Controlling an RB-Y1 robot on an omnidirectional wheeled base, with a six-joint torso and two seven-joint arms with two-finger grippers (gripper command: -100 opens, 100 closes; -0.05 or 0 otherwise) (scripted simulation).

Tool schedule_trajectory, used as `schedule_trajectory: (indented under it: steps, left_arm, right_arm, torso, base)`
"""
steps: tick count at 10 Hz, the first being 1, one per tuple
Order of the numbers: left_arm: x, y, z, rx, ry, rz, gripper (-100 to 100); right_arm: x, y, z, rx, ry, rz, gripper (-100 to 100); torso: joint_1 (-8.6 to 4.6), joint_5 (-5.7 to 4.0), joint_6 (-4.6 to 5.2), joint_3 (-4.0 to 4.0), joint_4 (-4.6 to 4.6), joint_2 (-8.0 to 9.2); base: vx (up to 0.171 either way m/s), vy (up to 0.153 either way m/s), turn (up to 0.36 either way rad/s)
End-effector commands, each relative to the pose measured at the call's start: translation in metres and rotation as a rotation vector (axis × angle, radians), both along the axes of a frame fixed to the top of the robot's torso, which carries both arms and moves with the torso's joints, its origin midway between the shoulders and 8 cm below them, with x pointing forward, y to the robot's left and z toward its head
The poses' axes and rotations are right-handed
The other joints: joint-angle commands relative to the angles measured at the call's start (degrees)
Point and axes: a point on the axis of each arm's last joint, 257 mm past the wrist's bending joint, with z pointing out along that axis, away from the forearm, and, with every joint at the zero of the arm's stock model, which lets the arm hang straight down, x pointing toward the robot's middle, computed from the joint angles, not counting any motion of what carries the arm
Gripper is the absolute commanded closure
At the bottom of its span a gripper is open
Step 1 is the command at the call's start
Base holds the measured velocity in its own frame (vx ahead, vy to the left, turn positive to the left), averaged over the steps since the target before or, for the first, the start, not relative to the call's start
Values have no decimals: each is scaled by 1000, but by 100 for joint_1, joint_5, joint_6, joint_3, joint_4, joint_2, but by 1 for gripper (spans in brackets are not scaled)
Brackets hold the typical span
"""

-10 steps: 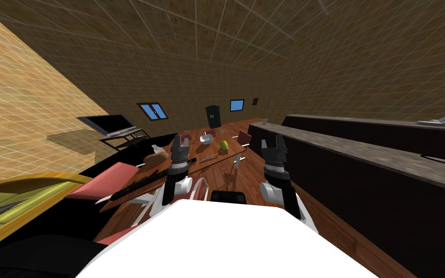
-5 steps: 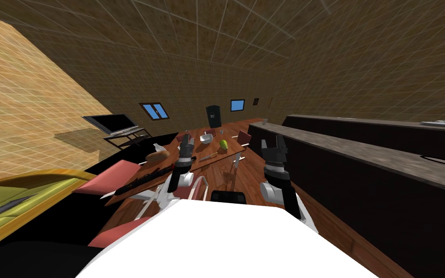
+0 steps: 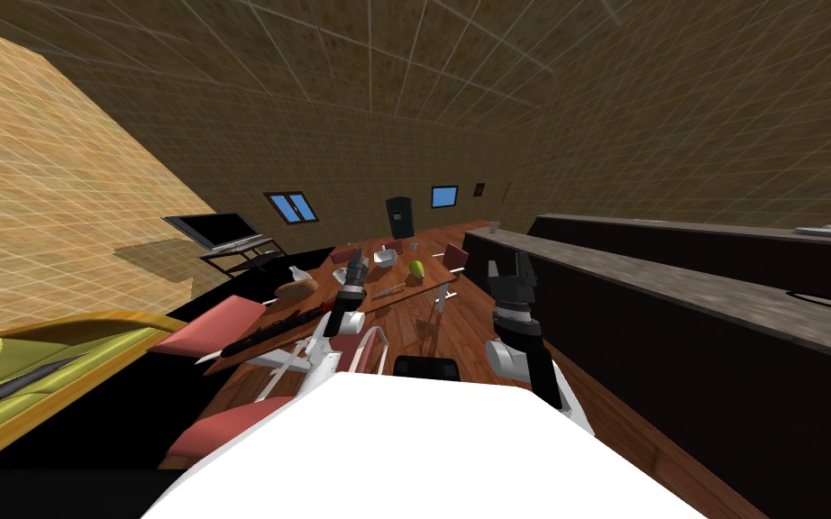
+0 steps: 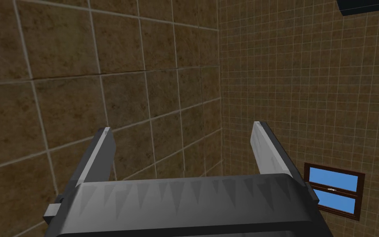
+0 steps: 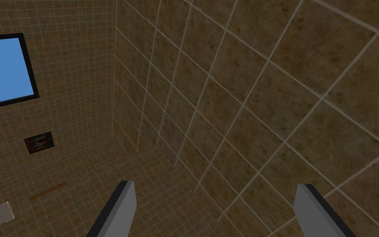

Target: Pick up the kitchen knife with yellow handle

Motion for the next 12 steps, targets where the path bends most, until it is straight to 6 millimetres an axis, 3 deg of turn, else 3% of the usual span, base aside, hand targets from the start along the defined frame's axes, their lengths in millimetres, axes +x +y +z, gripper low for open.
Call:
schedule_trajectory:
  steps: [1,2,3,8,9,10,11,12]
  left_arm:
    - [10,2,-11,-10,39,1,-100]
    - [28,6,-19,-28,77,-3,-100]
    - [31,7,-25,-29,96,1,-100]
    - [86,17,-56,-103,247,-1,-100]
    - [93,21,-73,-107,291,10,-100]
    - [107,21,-73,-134,316,3,-100]
    - [112,26,-92,-138,362,15,-100]
    - [112,26,-92,-138,362,15,-100]
  right_arm:
    - [0,0,0,0,0,0,0]
    - [0,0,0,0,0,0,0]
    - [0,0,0,0,0,0,0]
    - [0,0,0,0,0,0,0]
    - [0,0,0,0,0,0,0]
    - [0,0,0,0,0,0,0]
    - [0,0,0,0,0,0,0]
    - [0,0,0,0,0,0,0]
  torso:
    - [0,0,0,0,0,0]
    - [2,0,-1,0,0,0]
    - [-1,0,0,0,0,1]
    - [0,0,0,-2,-1,-3]
    - [-1,-1,0,-3,-1,-5]
    - [1,0,-1,-3,-1,-6]
    - [0,0,0,-3,-1,-5]
    - [3,0,-2,-3,-1,-5]
  base:
    - [-21,-30,9]
    - [-25,-36,22]
    - [-18,-30,11]
    - [-15,-32,11]
    - [-8,-29,5]
    - [-11,-31,5]
    - [-6,-23,2]
    - [0,-7,2]
